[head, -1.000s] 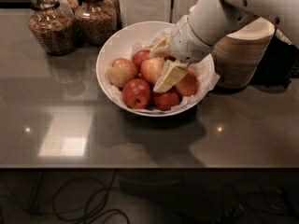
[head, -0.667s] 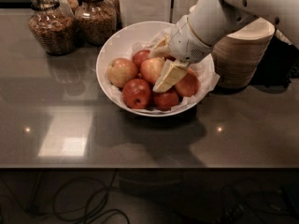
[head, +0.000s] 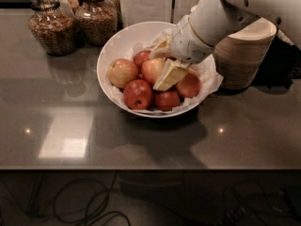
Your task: Pick apple from white bowl
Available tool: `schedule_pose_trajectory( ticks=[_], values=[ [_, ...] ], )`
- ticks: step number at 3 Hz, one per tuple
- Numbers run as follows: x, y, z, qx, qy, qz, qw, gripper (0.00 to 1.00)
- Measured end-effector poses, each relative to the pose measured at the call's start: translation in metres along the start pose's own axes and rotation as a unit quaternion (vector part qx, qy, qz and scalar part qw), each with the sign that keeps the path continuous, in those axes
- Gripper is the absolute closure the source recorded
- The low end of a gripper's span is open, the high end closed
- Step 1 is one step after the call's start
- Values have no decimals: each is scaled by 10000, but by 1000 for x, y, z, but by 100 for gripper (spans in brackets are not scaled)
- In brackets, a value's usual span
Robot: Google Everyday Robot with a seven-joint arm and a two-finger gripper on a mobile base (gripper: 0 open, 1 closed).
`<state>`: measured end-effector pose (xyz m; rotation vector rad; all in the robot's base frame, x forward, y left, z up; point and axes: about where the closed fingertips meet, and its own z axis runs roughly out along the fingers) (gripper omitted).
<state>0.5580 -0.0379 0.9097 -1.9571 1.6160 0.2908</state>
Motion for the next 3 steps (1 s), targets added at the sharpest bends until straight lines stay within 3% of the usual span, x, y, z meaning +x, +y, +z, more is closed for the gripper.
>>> schedule_pose_trajectory(
  ticks=[1, 3],
  values=[
    [0, 0, 0, 0, 0, 0, 10000, 95],
    [0, 1, 0, -15, -28, 4, 10000, 100]
  ],
)
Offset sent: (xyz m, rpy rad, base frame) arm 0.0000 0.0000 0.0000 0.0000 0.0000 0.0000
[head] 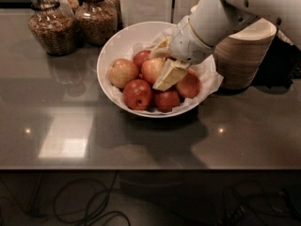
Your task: Pick apple from white bowl
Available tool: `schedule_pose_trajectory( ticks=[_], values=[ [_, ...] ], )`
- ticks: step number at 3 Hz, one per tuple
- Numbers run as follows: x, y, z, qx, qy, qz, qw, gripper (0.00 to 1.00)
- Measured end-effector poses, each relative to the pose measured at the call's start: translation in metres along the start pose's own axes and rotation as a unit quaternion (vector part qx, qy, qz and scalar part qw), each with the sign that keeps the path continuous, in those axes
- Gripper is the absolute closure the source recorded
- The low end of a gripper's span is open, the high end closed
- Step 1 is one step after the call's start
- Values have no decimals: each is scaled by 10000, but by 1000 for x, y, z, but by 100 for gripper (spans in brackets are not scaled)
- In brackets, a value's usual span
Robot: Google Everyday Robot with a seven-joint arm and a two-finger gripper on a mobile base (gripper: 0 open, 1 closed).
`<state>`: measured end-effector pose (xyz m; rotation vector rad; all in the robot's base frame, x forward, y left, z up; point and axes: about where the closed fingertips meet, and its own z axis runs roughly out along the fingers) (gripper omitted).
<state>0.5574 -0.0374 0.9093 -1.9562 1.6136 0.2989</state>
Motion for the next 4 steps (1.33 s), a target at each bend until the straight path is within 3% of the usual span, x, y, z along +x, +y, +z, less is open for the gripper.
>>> schedule_pose_trajectory(
  ticks=[1, 2, 3, 4],
  values=[
    [-7, -2, -15, 77, -308, -57, 9995, 100],
    [-12, -6, -46, 316, -928, -87, 9951, 100],
    [-20, -2, -79, 506, -1447, -147, 9881, 100],
    [-20, -2, -79, 506, -1447, -148, 9881, 100]
  ],
)
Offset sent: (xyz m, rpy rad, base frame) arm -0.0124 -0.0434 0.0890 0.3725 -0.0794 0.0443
